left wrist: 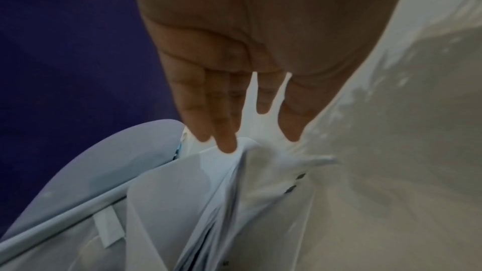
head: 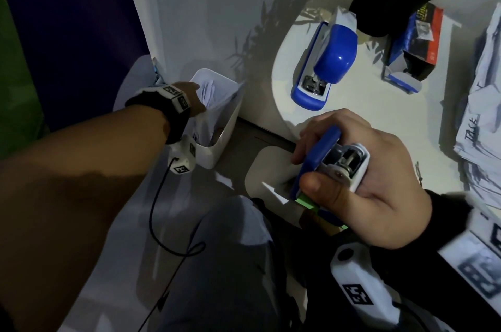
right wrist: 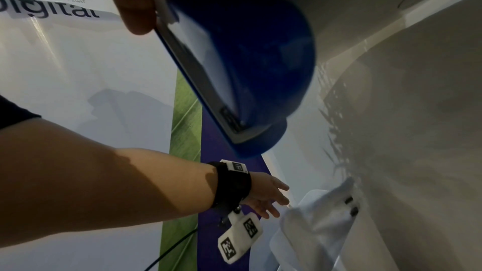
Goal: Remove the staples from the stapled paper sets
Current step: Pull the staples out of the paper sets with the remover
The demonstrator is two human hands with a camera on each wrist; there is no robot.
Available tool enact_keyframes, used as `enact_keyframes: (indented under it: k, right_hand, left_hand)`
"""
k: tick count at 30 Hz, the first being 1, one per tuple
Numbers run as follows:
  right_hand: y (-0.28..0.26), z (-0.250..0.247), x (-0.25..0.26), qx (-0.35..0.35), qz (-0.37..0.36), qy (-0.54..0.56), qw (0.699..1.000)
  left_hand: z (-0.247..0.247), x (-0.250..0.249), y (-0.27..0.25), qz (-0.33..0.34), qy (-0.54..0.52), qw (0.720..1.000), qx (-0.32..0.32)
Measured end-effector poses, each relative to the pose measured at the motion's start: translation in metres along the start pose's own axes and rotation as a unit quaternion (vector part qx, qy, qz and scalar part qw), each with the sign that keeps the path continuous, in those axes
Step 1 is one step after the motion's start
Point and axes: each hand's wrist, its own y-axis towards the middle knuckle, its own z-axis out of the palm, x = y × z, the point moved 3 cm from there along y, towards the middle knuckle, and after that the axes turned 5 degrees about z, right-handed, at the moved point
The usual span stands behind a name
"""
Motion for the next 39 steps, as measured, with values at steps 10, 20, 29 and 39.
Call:
enact_keyframes:
  k: [10, 20, 29, 39]
  right_hand:
    - [0.001, 0.001, 0.002, -0.006, -0.005, -0.015, 1.000]
    - [0.000, 0.002, 0.008, -0.014, 0.011, -0.066, 0.998]
    - [-0.010, -0.011, 0.006, -0.057, 0.111, 0.035, 0.992]
    - [-0.115, -0.136, -0.018, -0.254, 0.260, 0.229, 0.903]
  left_hand:
    - [-0.001, 0.010, -0.032, 0.021, 0.071, 0.997, 0.014]
    - [-0.073, -0.041, -0.148, 0.154, -0.181, 0.966, -0.104]
    - [-0.121, -0.153, -0.261, 0.287, -0.359, 0.843, -0.278]
    - [-0.073, -0.267, -0.277, 0.304, -0.309, 0.899, -0.058]
